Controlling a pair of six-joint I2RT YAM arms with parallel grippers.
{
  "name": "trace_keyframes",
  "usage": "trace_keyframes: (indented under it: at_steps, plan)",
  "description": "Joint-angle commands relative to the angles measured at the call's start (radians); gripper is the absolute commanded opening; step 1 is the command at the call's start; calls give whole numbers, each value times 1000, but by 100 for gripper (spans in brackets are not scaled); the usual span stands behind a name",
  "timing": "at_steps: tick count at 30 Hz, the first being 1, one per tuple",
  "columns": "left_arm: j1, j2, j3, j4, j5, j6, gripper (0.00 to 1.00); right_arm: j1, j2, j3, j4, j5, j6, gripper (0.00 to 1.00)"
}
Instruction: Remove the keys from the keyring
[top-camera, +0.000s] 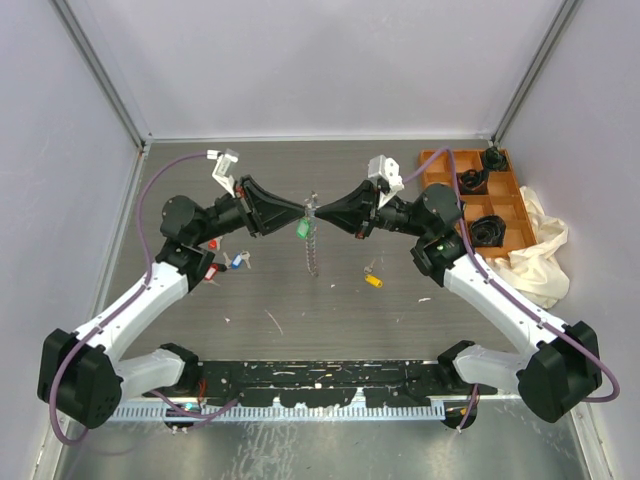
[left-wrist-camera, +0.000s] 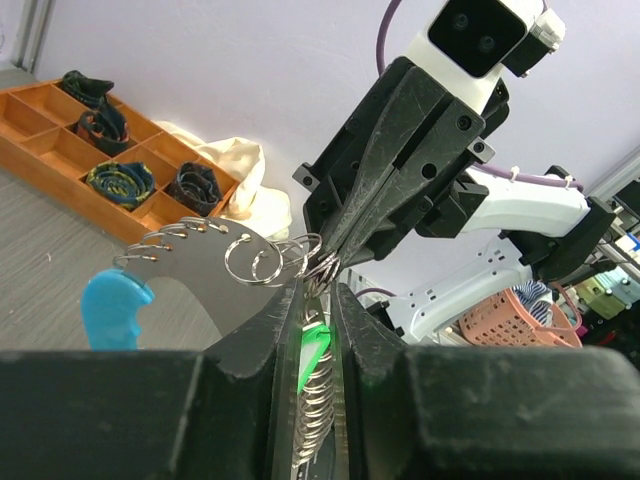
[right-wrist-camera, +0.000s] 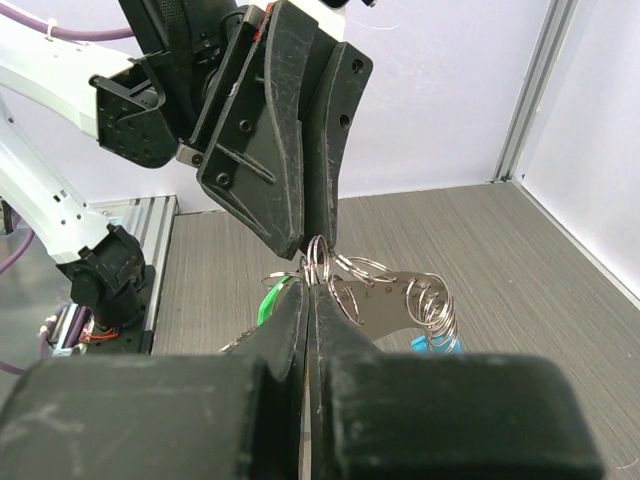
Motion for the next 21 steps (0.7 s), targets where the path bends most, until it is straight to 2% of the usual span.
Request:
trace_keyframes:
  at_steps: [1, 6, 21]
  plan:
    - [-20, 8, 56, 52, -9, 17, 17, 7, -15, 24, 75, -11, 10, 1]
    - [-33, 13, 55, 52, -4, 16, 14, 7, -16, 25, 74, -12, 15, 1]
    - [-56, 39, 68, 51, 14, 25, 18, 9, -10, 34, 65, -9, 33, 1]
